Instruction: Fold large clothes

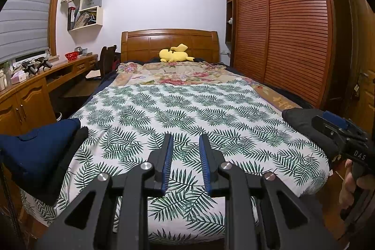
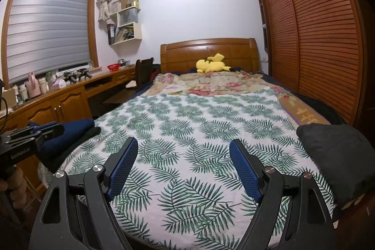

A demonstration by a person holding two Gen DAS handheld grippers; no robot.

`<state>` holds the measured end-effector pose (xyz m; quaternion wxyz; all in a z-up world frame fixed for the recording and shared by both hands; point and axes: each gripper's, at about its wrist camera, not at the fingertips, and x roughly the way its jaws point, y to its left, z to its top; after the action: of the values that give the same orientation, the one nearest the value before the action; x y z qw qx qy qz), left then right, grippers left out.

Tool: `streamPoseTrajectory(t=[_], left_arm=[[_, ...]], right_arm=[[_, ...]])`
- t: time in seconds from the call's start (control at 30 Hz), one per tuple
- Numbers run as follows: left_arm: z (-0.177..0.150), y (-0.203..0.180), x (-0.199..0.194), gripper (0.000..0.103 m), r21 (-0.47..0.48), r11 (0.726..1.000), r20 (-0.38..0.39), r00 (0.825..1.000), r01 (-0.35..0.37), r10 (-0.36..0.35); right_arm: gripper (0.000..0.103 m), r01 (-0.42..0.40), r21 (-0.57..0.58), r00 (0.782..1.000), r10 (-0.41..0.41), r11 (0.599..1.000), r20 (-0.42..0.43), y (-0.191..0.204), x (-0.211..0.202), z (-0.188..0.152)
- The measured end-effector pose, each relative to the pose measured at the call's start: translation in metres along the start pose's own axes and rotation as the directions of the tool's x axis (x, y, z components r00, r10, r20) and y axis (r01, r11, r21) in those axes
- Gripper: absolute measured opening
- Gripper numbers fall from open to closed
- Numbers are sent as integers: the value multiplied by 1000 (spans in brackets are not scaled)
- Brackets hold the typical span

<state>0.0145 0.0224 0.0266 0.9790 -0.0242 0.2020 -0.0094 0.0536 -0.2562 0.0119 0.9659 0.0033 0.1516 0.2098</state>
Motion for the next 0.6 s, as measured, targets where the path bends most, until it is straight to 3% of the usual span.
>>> streamPoseTrajectory(t=[0.6], left_arm=[[0, 3, -3, 22, 8, 1000, 9, 1000, -9, 9]], right_arm=[[82, 0, -1, 1000, 0, 1000, -1, 0, 0, 0]])
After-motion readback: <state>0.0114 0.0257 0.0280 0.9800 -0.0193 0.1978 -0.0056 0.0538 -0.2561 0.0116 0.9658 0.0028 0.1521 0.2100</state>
